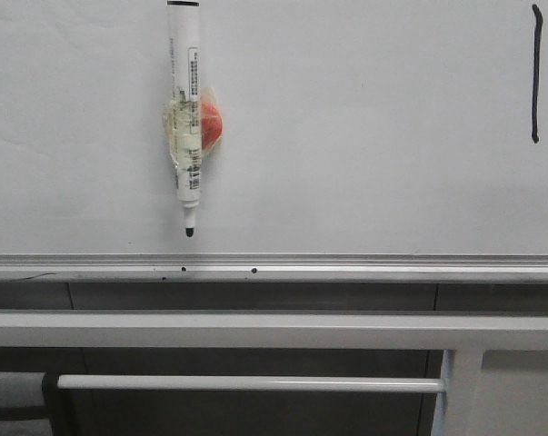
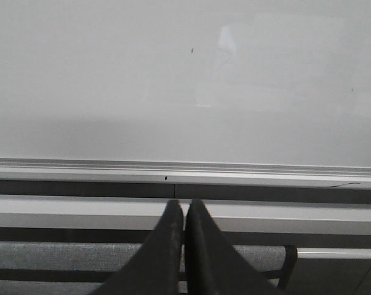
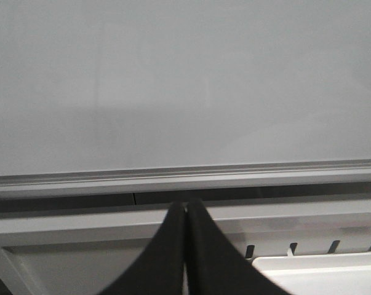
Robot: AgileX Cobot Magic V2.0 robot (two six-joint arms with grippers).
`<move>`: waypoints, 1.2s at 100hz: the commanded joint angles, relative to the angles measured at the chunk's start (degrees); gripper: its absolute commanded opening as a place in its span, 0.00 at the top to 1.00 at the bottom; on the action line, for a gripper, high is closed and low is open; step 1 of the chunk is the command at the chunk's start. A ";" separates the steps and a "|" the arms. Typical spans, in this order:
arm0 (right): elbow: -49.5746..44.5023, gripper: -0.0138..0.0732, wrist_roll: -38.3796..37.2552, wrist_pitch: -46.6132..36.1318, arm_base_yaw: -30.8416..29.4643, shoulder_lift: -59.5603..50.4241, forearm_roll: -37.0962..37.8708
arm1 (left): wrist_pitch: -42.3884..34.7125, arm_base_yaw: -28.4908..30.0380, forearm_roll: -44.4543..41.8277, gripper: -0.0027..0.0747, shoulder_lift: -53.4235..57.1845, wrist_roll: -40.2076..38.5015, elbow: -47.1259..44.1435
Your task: Write number 1 on whiteboard
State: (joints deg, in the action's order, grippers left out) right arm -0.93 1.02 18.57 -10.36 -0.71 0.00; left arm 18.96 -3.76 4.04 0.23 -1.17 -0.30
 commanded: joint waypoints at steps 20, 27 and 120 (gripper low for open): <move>-1.45 0.91 0.23 -0.20 3.34 -0.77 0.00 | -3.72 -0.40 0.57 0.99 1.36 -0.42 -0.36; -1.45 0.91 0.23 -0.20 4.44 -0.77 0.90 | -3.72 -0.40 0.57 0.99 1.36 -0.42 -0.36; -1.45 0.91 0.23 0.22 4.47 -0.77 1.02 | -3.72 -0.40 0.57 0.99 1.36 -0.42 -0.36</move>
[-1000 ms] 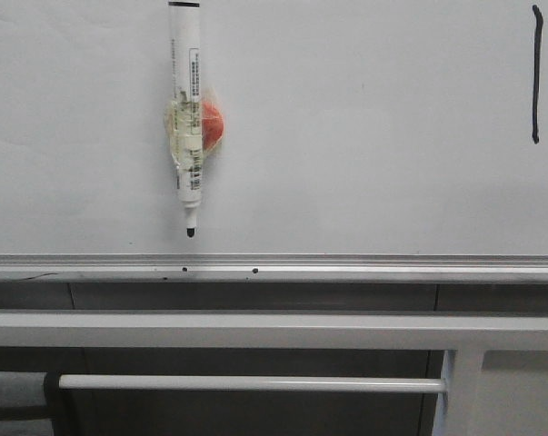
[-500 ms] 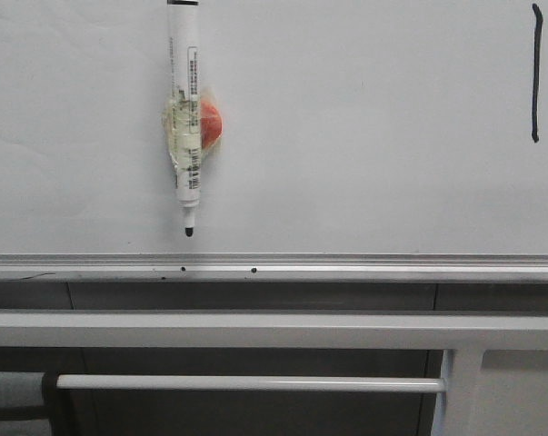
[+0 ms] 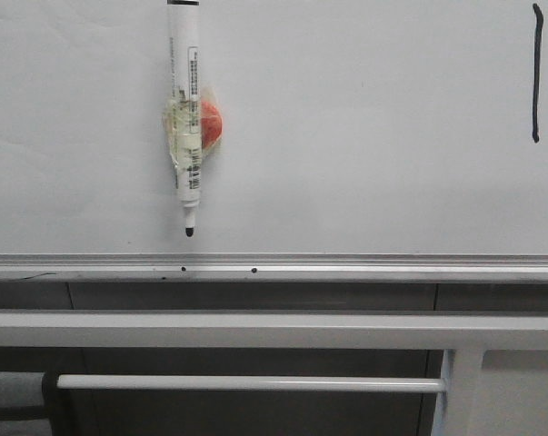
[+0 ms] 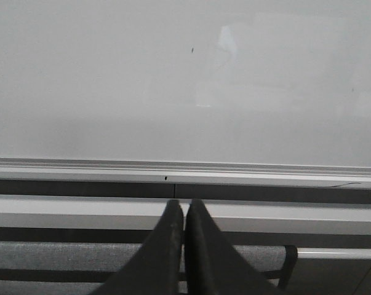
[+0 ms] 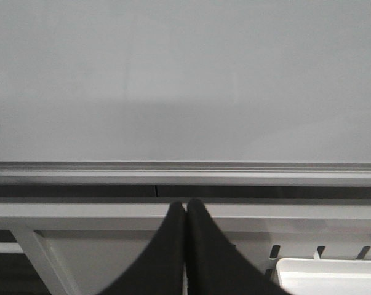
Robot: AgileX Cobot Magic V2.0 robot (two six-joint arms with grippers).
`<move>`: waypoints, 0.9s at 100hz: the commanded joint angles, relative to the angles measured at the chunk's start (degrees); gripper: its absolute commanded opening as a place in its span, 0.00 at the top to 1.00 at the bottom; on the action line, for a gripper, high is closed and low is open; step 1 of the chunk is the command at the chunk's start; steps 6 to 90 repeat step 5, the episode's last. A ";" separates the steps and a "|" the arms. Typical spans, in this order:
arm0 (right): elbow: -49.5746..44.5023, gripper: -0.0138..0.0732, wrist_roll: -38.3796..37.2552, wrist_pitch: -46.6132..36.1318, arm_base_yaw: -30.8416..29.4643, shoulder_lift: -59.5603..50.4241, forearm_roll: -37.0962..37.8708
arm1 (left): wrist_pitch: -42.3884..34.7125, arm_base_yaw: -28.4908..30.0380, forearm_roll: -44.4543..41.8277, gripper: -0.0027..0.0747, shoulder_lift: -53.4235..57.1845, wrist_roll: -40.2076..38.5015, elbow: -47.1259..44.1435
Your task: Write number 1 on whiteboard
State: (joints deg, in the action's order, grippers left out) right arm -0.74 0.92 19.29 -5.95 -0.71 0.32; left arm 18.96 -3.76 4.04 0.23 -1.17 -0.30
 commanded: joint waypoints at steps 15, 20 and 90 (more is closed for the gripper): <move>-1.64 0.91 0.33 -0.50 0.06 -0.77 0.70 | -3.72 -0.40 0.57 0.99 1.36 -0.42 -0.36; -1.64 0.91 0.33 -0.50 0.06 -0.77 0.70 | -3.72 -0.40 0.57 0.99 1.36 -0.42 -0.36; -1.64 0.91 0.33 -0.50 0.06 -0.77 0.70 | -3.72 -0.40 0.57 0.99 1.36 -0.42 -0.36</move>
